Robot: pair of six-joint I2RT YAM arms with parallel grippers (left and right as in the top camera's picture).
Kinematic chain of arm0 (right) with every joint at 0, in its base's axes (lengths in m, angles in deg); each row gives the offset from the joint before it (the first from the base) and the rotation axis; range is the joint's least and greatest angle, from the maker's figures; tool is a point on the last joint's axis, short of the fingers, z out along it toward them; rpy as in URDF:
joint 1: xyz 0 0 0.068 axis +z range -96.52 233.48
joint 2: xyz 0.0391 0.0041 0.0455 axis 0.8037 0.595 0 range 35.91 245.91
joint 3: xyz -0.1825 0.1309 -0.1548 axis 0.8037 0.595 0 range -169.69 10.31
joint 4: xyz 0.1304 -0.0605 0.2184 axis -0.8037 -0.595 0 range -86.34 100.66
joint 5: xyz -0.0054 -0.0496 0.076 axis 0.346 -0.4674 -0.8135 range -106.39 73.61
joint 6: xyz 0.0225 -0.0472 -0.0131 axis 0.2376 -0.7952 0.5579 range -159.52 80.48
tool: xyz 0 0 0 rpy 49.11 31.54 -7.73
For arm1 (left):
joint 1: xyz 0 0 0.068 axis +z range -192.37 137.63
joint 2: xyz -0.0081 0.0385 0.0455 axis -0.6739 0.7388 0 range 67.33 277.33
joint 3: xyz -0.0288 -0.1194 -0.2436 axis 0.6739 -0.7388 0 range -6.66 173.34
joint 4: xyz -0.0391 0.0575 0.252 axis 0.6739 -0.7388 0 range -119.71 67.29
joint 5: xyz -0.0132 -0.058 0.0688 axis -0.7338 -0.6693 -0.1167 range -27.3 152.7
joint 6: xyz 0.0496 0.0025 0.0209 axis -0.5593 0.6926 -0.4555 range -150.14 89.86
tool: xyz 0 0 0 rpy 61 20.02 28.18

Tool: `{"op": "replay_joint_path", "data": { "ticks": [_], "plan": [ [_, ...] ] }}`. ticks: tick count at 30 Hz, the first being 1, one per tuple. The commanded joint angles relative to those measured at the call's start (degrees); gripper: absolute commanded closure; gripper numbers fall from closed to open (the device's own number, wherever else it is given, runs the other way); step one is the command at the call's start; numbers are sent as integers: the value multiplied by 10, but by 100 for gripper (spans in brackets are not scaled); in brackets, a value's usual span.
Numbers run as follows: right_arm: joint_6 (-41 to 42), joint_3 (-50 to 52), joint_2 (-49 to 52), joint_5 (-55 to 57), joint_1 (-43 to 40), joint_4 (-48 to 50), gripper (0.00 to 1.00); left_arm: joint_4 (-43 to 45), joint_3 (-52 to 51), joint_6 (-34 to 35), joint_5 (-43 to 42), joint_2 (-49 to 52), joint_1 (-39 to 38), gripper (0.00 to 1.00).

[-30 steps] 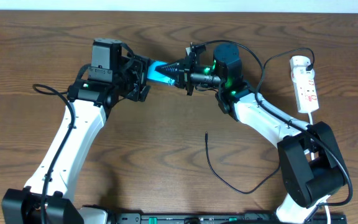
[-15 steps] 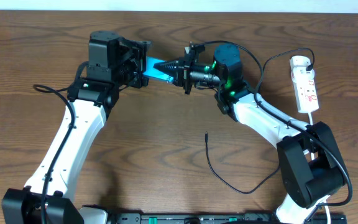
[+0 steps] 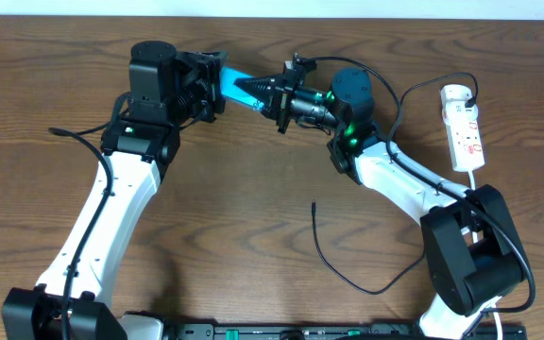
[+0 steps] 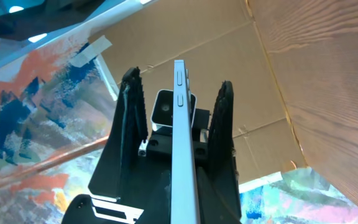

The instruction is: Plug charger to phone and switch on socket

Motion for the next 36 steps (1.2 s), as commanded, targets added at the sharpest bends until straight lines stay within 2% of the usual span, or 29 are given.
{"op": "replay_joint_path", "data": {
  "ticks": [1, 7, 10, 24, 25, 26, 28, 36],
  "plan": [
    [12, -7, -2, -25, 10, 15, 98, 0, -1, -19, 3, -4, 2, 51],
    [22, -7, -2, -19, 10, 15, 99, 0, -1, -49, -13, -4, 2, 67],
    [22, -7, -2, -19, 10, 15, 99, -1, -1, -75, -15, -4, 2, 79],
    [20, -7, -2, -14, 10, 14, 98, 0, -1, -74, -43, -4, 2, 79],
    [19, -7, -2, -14, 9, 14, 98, 0, -1, -74, -44, -4, 2, 80],
    [19, -7, -2, -14, 9, 14, 99, 0, -1, -74, -45, -4, 2, 87],
    [19, -7, -2, -14, 9, 14, 98, 0, -1, -74, -45, -4, 2, 92],
    [15, -7, -2, -14, 9, 13, 98, 0, -1, -74, -45, -4, 2, 93]
  ]
}}
